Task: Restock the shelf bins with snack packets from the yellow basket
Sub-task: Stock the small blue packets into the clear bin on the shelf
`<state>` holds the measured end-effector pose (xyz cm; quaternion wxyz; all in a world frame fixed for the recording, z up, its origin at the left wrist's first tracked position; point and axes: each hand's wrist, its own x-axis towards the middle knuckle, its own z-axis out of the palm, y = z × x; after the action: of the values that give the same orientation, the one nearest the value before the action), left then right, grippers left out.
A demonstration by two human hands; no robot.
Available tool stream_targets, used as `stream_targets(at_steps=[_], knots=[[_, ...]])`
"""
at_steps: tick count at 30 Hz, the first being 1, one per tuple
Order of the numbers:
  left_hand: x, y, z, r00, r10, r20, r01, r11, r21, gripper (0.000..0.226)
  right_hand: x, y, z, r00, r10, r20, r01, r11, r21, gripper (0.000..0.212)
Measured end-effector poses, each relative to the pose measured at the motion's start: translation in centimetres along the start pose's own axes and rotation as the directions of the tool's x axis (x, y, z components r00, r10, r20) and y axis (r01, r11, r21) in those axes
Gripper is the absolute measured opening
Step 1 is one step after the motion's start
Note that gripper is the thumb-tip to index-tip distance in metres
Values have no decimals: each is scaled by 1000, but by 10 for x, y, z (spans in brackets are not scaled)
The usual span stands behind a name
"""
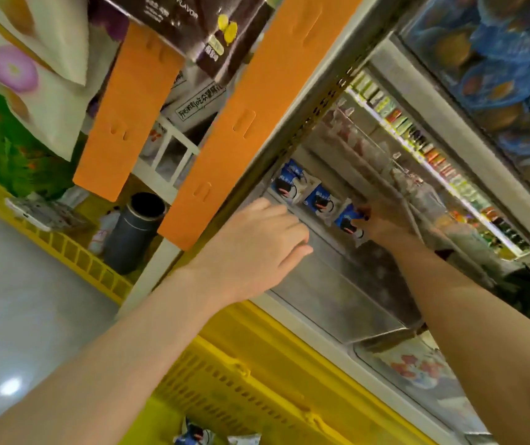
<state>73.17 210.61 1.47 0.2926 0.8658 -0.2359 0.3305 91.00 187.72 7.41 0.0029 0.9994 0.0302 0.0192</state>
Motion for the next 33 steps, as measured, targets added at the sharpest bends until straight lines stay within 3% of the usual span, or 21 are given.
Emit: stream_targets(at_steps=[8, 17, 23, 25, 29, 33], knots=[[-2, -10, 3, 997, 77, -26, -77, 997, 0, 24, 6, -1, 14, 999, 26, -21, -27, 999, -25, 33], [-1, -8, 2, 996, 72, -49, -72, 997, 2, 19, 5, -10, 20, 992, 5, -126, -41, 958, -285, 25], [-2, 2, -5, 998, -13, 67, 13, 1000, 1, 25, -12, -21, 6, 993, -66, -95, 31, 940, -340, 32], [-3, 7, -5, 996, -52, 79, 48, 998, 44, 25, -27, -28, -1, 988, -110, -105, 77, 958, -276, 32], [-3, 22, -5, 983, -181, -4, 181, 980, 84, 18, -86, -36, -12, 966, -182, -182, 200, 976, 83, 34], [-8, 37, -7, 962, -273, -2, 271, 954, 124, 20, -158, -24, -9, 936, -302, -182, 331, 930, 158, 42]])
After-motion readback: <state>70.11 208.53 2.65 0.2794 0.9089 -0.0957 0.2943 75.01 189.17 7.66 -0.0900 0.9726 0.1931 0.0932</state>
